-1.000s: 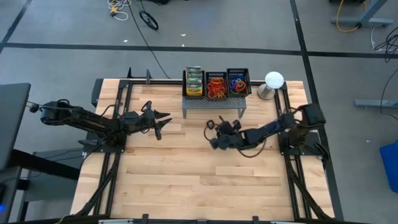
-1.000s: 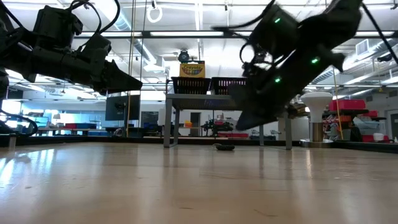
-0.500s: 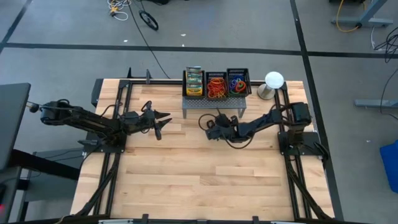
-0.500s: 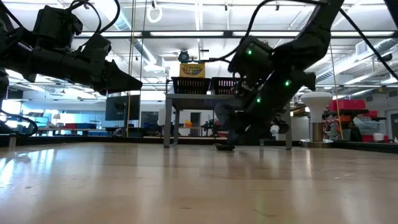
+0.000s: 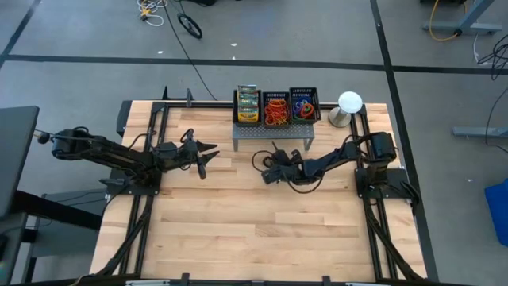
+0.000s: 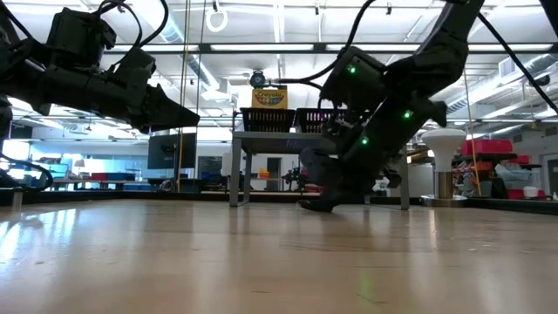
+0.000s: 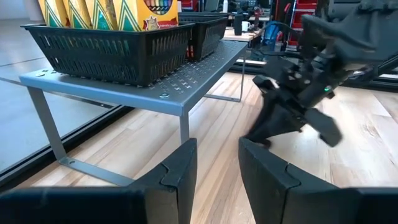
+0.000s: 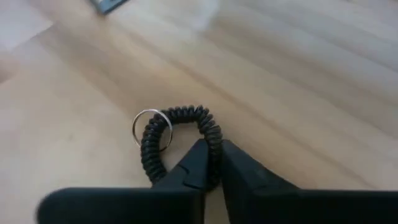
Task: Sort rubber bands into baskets
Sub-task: Put the black spring rubberband into the right black basket on the shelf, then return to Home Position
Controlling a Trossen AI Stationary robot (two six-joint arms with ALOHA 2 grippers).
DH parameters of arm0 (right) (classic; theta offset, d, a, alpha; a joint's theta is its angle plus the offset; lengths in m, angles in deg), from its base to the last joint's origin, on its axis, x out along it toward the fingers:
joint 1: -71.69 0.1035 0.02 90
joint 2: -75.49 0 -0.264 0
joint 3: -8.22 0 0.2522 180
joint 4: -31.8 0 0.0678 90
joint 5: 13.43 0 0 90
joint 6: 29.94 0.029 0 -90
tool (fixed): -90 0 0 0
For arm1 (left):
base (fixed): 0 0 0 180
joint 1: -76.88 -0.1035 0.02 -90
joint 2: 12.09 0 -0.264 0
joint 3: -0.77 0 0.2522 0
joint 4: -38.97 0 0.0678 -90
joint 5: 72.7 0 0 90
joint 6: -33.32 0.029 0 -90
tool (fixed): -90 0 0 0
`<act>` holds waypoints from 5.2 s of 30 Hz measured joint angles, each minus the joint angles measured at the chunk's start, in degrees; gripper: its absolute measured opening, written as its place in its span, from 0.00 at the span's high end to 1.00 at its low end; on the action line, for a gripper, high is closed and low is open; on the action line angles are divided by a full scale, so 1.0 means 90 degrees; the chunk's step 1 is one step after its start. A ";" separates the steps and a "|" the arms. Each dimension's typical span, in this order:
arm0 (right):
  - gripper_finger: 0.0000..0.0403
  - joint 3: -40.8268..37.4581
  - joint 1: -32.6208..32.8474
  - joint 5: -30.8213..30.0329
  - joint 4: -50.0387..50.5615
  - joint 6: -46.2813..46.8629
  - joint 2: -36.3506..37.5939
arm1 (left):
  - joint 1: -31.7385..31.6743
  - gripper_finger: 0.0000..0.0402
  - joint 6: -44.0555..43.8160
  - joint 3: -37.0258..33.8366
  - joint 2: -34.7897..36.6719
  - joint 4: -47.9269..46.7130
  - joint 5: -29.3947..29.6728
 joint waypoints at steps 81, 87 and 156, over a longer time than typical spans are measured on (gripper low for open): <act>0.99 -0.4681 -0.1543 0.4242 -0.3325 -0.5937 0.7608 | -0.2224 0.69 0.0590 0.0004 0.6793 -0.5506 -0.2096; 1.00 -0.5308 -0.1793 0.4259 -0.3583 -0.5933 0.8250 | -0.2224 0.69 0.0650 -0.0002 0.6795 -0.5361 -0.1842; 0.92 -0.5393 -0.2127 0.2464 0.0375 -0.4715 1.0533 | -0.2217 0.69 -0.0498 0.0000 0.6526 -0.5282 -0.1501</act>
